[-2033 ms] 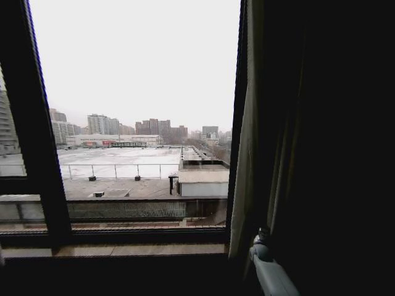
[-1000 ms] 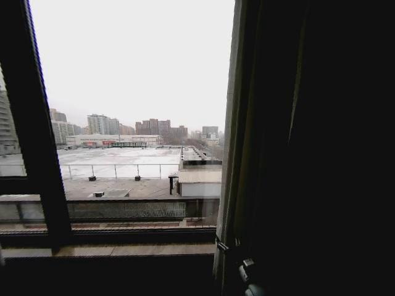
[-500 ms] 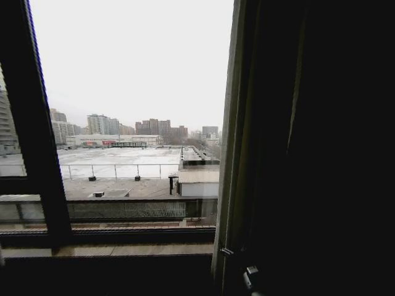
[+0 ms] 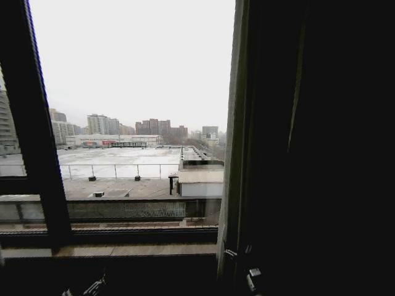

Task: Open the curtains by pulling them apart, changing their state from closed to fully open.

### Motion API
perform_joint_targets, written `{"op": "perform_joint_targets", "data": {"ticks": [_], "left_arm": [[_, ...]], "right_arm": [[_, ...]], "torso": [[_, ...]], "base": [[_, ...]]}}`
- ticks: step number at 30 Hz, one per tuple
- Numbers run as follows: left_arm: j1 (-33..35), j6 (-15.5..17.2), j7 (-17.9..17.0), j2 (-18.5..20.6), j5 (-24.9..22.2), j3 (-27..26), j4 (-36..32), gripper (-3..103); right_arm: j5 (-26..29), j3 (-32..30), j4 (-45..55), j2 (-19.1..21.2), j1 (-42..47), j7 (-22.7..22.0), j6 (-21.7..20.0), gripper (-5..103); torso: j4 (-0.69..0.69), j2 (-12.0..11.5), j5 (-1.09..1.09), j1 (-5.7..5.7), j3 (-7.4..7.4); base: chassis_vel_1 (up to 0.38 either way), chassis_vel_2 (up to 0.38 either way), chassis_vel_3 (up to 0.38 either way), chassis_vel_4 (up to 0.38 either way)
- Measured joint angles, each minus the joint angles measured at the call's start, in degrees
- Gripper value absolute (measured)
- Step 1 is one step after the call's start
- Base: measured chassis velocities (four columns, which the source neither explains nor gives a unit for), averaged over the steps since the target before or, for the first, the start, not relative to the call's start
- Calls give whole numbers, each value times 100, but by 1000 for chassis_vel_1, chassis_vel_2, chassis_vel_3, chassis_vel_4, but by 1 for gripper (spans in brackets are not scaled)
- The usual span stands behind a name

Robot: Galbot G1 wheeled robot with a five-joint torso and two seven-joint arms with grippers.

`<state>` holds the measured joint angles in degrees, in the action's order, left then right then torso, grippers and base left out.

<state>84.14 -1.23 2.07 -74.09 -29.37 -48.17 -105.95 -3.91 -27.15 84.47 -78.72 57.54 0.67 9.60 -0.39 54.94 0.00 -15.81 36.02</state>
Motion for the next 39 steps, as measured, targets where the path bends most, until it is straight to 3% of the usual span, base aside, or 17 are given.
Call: {"op": "perform_joint_targets", "data": {"ticks": [5, 12, 39], "left_arm": [[-102, 143, -99, 54, 2, -20, -97, 100], [-78, 67, -68, 53, 1, 24, -124, 100], [5, -19, -39, 17, 119, 6, 11, 100]], "right_arm": [[-102, -72, -23, 0, -11, 4, 58, 100], [269, 7, 66, 0, 40, -42, 18, 100], [215, 209, 267, 0, 237, -29, 43, 100]], "torso": [[-1, 0, 0, 0, 0], [0, 0, 0, 0, 0], [0, 0, 0, 0, 0]], "base": [[0, 0, 0, 0], [0, 0, 0, 0], [39, 45, -45, -42]]}}
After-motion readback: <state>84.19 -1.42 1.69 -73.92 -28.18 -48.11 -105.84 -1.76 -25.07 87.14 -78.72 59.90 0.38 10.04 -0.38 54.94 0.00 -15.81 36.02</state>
